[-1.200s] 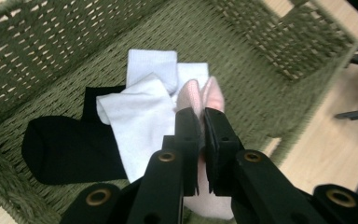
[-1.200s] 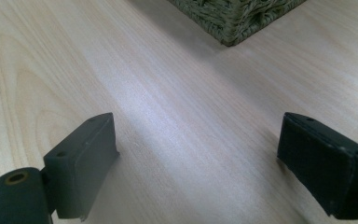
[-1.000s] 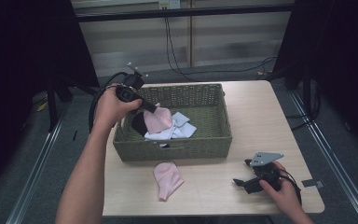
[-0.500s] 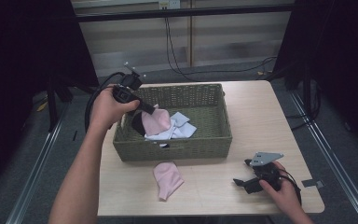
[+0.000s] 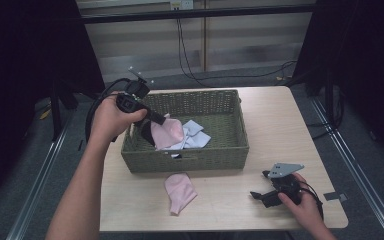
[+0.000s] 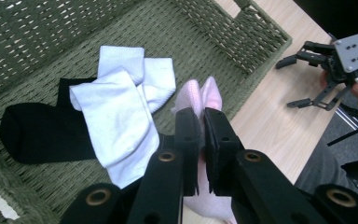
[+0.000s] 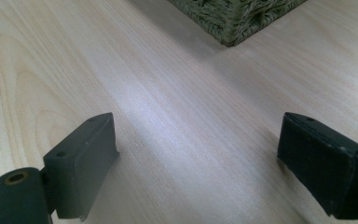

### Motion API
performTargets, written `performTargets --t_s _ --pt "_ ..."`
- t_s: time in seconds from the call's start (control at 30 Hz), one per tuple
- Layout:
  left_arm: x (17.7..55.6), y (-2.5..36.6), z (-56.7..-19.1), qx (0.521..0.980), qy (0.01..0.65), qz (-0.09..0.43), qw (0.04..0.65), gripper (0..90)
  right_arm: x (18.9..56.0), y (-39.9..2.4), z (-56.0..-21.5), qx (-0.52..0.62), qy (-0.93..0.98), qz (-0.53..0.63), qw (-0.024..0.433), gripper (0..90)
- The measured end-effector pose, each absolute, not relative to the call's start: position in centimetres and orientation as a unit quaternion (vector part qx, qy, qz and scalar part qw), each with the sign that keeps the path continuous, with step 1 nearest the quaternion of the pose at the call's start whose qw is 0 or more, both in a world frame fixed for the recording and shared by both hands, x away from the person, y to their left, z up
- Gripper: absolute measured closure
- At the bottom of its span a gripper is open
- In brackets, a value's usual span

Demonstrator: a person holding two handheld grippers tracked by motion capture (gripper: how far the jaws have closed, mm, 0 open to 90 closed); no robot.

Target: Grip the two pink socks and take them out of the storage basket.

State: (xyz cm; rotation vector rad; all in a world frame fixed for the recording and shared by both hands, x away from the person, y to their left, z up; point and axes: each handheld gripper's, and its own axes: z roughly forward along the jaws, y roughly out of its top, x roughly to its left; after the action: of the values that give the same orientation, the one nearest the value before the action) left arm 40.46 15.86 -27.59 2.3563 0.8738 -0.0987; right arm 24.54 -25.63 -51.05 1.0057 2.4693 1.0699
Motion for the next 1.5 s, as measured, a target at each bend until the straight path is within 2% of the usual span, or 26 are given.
performTargets --t_s 0.7,1.5 --pt "37.2 15.5 -27.2 0.901 0.299 -0.031 0.314 84.6 24.6 -25.6 -51.1 0.346 0.852 0.369 0.134 11.1" --pt "34.8 15.2 -30.1 0.902 0.278 -0.048 0.328 84.3 24.5 -25.6 -51.1 0.345 0.853 0.369 0.134 11.1"
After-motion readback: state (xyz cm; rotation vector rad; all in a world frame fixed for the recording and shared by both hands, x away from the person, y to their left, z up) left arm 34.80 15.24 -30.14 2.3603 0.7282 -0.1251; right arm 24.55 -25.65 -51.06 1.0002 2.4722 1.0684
